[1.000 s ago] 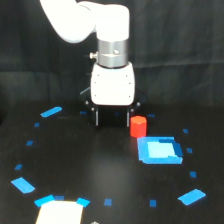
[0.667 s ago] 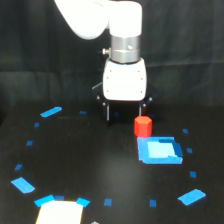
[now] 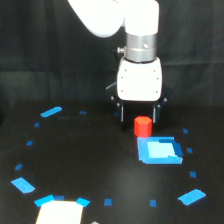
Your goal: Pick up the red object from the table
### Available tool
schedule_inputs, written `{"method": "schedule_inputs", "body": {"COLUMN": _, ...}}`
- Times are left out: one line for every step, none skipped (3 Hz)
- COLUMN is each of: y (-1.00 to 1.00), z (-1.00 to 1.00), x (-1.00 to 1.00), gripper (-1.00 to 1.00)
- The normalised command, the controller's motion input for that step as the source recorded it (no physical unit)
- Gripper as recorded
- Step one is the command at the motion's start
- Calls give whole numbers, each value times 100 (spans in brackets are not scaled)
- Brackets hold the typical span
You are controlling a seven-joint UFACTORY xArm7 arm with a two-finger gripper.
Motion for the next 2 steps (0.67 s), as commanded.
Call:
{"method": "schedule_inputs", "body": {"y": -46, "z": 37, "x": -100, "gripper": -100}}
{"method": "schedule_inputs", "body": {"y": -7, "z": -19, "x": -69, "gripper": -100}}
